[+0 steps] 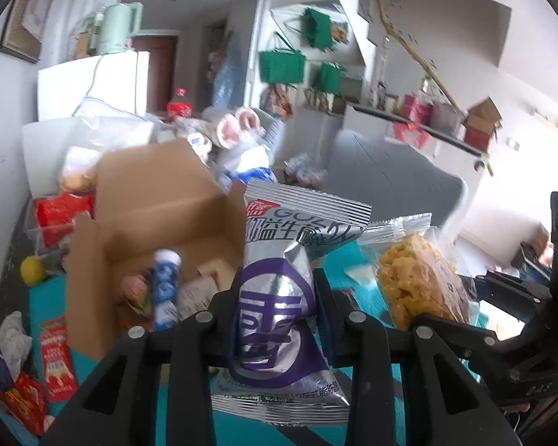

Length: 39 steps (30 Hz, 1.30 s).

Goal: Organize snacks
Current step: 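Lift the snack bag and waffle packet and carry them over the box, then open the left tool dropping the snack bag while the right tool drops the waffle packet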

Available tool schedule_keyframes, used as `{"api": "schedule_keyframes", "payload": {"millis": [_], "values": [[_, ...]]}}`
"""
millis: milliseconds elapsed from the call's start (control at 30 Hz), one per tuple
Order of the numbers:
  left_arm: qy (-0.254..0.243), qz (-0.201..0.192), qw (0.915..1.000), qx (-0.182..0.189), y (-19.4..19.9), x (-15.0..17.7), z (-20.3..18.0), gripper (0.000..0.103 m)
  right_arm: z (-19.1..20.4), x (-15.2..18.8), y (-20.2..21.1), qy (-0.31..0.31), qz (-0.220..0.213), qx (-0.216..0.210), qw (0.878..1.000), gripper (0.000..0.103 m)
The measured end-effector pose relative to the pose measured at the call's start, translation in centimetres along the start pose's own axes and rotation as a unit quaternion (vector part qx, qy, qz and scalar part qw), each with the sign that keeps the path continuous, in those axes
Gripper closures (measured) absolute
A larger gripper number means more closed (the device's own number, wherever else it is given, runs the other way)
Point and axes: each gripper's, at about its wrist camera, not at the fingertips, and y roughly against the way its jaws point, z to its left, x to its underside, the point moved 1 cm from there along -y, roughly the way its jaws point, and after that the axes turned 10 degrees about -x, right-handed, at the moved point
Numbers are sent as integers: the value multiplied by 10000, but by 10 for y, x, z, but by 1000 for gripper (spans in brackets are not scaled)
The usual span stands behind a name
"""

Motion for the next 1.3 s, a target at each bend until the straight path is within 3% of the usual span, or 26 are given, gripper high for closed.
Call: {"api": "schedule_keyframes", "payload": {"millis": [367, 567, 900, 1300], "values": [[193, -829, 9956, -395, -19, -53, 37, 71, 4, -68, -48, 497, -176, -126, 9985, 33], [351, -1041, 9914, -715, -39, -76, 60, 70, -2, -94, -79, 676, -171, -123, 9975, 33], [451, -954, 9847, -1384, -77, -95, 97, 70, -5, -123, -133, 834, -165, -220, 9961, 33], [274, -226, 9834, -1782, -129, -76, 113, 70, -19, -129, -199, 780, 340, -296, 9959, 33]]}}
